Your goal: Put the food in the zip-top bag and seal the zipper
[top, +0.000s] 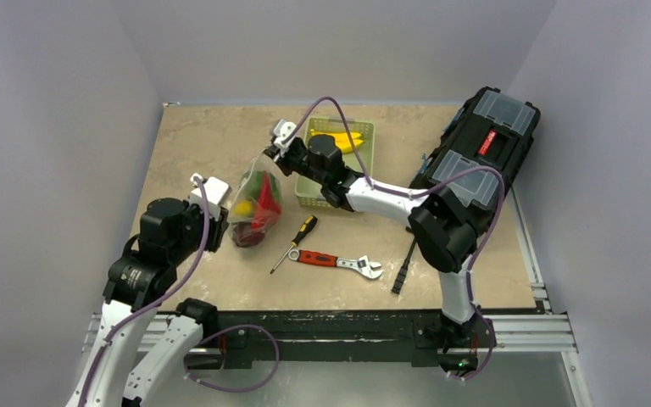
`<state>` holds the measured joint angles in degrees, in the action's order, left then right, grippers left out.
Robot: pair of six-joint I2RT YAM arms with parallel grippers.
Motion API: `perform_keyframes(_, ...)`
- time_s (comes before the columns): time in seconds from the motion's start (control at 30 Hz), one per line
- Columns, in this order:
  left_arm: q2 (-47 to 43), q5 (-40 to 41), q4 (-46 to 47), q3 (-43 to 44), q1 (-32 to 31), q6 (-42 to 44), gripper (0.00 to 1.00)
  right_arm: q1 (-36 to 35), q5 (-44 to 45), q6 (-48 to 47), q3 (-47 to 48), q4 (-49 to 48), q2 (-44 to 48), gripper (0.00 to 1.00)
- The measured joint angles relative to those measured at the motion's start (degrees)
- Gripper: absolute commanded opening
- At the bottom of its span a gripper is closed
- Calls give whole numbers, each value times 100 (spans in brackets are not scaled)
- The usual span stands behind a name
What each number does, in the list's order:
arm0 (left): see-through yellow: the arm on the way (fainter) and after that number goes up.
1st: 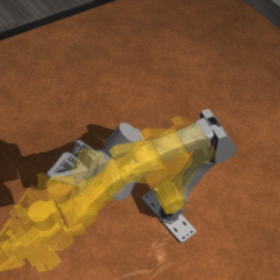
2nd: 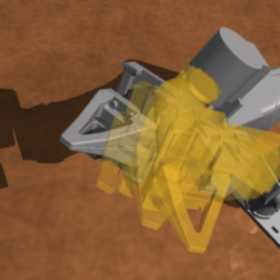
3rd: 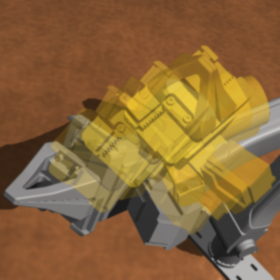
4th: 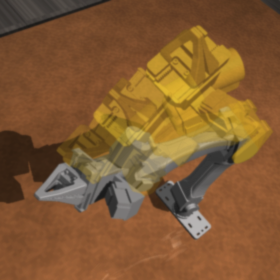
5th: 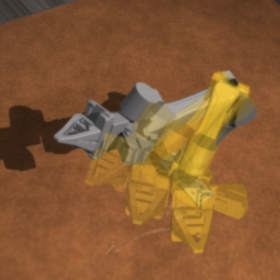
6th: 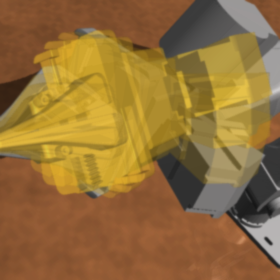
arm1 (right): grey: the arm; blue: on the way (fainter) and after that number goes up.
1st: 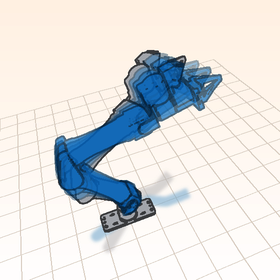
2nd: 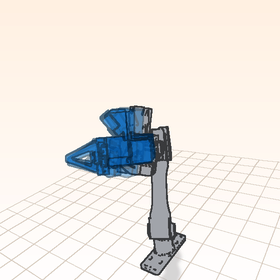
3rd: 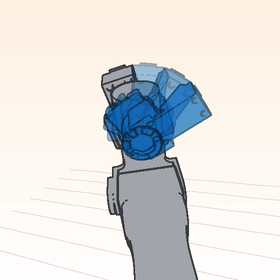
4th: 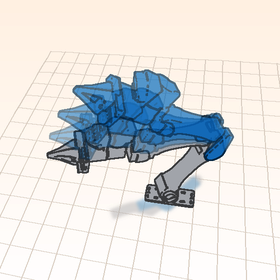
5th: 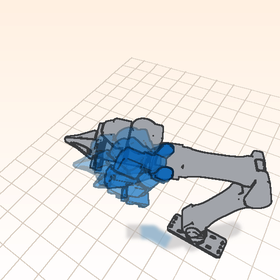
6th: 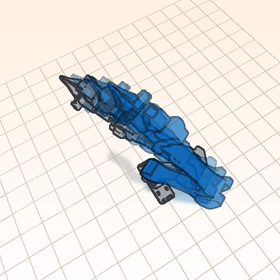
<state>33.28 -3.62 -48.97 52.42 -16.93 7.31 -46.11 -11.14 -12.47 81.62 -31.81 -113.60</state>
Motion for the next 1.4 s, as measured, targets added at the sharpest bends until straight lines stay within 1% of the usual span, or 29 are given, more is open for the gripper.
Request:
perform_keyframes(0.07, 109, 400, -203, 190, 0, -197, 74, 35, 149, 142, 225, -68, -162, 0)
perform_keyframes(0.1, 173, 627, -308, 317, -2, -317, 82, 72, 243, 229, 350, -87, -243, 0)
perform_keyframes(0.13, 251, 876, -407, 479, 0, -463, 88, 87, 317, 308, 439, -101, -306, 0)
perform_keyframes(0.17, 321, 1099, -481, 638, 0, -597, 90, 92, 387, 374, 496, -122, -341, 0)
perform_keyframes(0.23, 424, 1517, -575, 973, 0, -844, 91, 76, 586, 511, 612, -221, -420, 0)
perform_keyframes(0.37, 396, 1908, -678, 1464, 0, -1200, 92, -186, 909, 763, 1097, -398, -717, 0)
perform_keyframes(0.43, 339, 1961, -717, 1663, 0, -1335, 92, -382, 1060, 997, 1493, -549, -1010, 0)
perform_keyframes(0.6, 146, 1991, -868, 2017, 0, -1582, 92, -741, 1364, 1655, 3161, -660, -2177, 0)
perform_keyframes(0.67, 74, 1991, -949, 2070, 0, -1631, 92, -831, 1447, 1888, 3692, -680, -2540, 0)
perform_keyframes(0.73, 20, 1991, -1025, 2087, 0, -1670, 92, -872, 1460, 2083, 3934, -726, -2732, 0)
perform_keyframes(0.8, -17, 1989, -1080, 2087, 0, -1679, 92, -881, 1423, 2210, 3928, -855, -2767, 0)
perform_keyframes(0.87, -50, 1974, -1121, 2087, 0, -1685, 92, -870, 1250, 2253, 3593, -1224, -2691, 0)
perform_keyframes(0.9, -66, 1950, -1147, 2085, 0, -1700, 92, -861, 1128, 2253, 3276, -1427, -2594, 2)
perform_keyframes(0.93, -83, 1921, -1169, 2085, 0, -1722, 92, -857, 988, 2240, 2883, -1609, -2463, 6)
perform_keyframes(1.0, -120, 1840, -1200, 2085, 0, -1762, 92, -848, 739, 2131, 2048, -1915, -2218, 8)
perform_keyframes(1.07, -155, 1753, -1200, 2081, 0, -1814, 92, -828, 483, 1904, 973, -2271, -1930, 12)
perform_keyframes(1.17, -223, 1637, -1198, 2072, 0, -1880, 93, -787, 205, 1478, -398, -2616, -1578, 28)
perform_keyframes(1.2, -240, 1604, -1200, 2072, 0, -1891, 93, -782, 131, 1327, -848, -2662, -1432, 30)
perform_keyframes(1.3, -289, 1517, -1193, 2059, 0, -1943, 93, -780, 72, 872, -1716, -2564, -1021, 36)
perform_keyframes(1.37, -315, 1464, -1196, 2039, 0, -2004, 93, -778, 125, 625, -2028, -2420, -693, 43)
perform_keyframes(1.4, -319, 1440, -1196, 2031, 0, -2028, 93, -778, 160, 511, -2146, -2317, -481, 48)
